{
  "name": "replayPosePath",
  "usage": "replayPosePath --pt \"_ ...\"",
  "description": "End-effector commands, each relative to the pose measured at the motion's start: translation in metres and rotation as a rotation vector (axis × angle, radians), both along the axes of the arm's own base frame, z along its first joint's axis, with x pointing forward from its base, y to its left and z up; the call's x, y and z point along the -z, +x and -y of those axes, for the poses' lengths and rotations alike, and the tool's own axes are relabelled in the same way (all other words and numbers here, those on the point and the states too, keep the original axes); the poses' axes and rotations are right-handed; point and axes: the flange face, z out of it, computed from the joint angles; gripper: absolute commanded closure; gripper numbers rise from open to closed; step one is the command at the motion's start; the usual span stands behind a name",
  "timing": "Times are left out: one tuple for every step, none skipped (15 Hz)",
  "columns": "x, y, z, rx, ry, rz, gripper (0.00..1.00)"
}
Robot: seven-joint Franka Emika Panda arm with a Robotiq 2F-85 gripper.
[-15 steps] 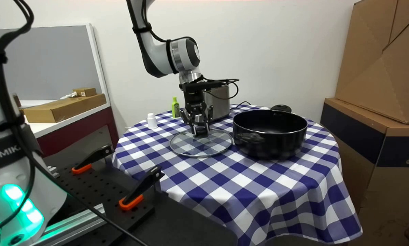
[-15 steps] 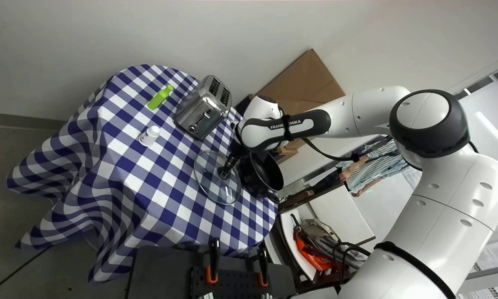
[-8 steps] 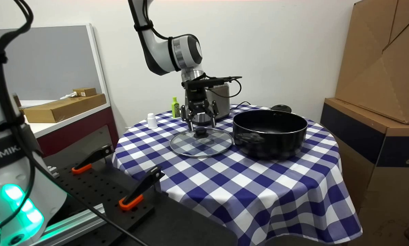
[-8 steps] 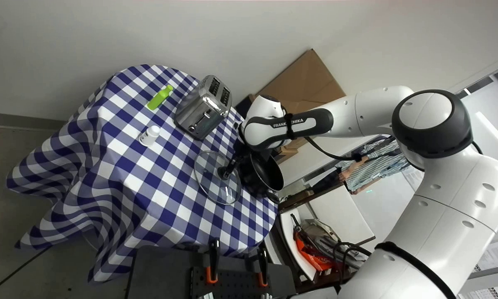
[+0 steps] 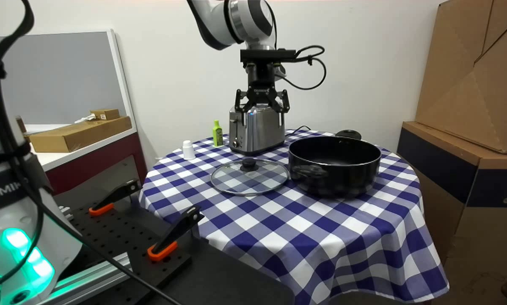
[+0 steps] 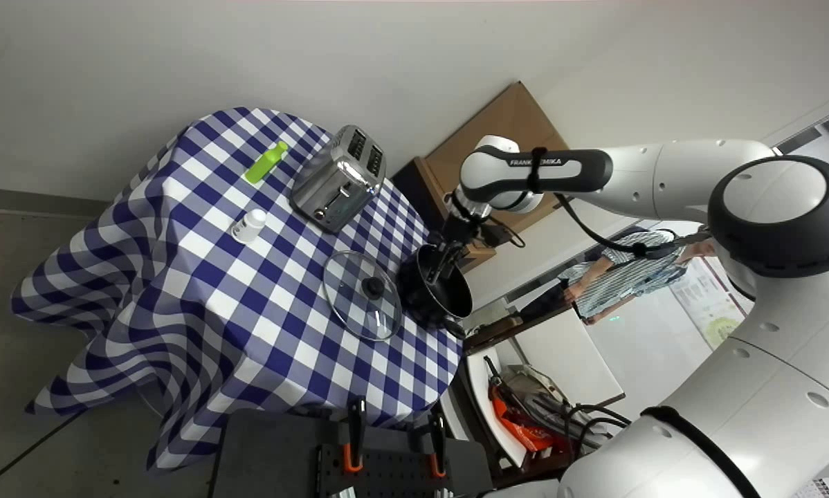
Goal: Remove the glass lid from the black pot.
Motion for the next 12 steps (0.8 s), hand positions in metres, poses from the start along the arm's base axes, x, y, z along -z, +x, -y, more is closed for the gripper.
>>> replayPosePath --pt "-0.049 0.001 0.036 0.196 -0.007 0.013 0.00" --pt "-0.060 -0.001 0.048 0.247 -0.001 0.035 0.00" --pt "-0.069 -0.002 0.058 0.294 0.003 0.066 0.00" --pt "-0.073 -0.004 0.068 0.340 0.010 0.103 0.00" --pt "-0.080 -0.006 0.075 0.384 0.009 0.139 0.00" --pt "-0.082 -0.009 0.081 0.423 0.010 0.177 0.00" --pt "-0.088 -0.010 0.085 0.459 0.010 0.217 0.00" --pt "-0.092 -0.012 0.086 0.485 0.006 0.266 0.00" --pt "-0.097 -0.014 0.087 0.503 -0.003 0.320 0.00" --pt "-0.102 -0.016 0.088 0.516 -0.010 0.375 0.00" --pt "-0.106 -0.017 0.088 0.535 -0.013 0.428 0.00" --pt "-0.111 -0.019 0.088 0.549 -0.015 0.481 0.00"
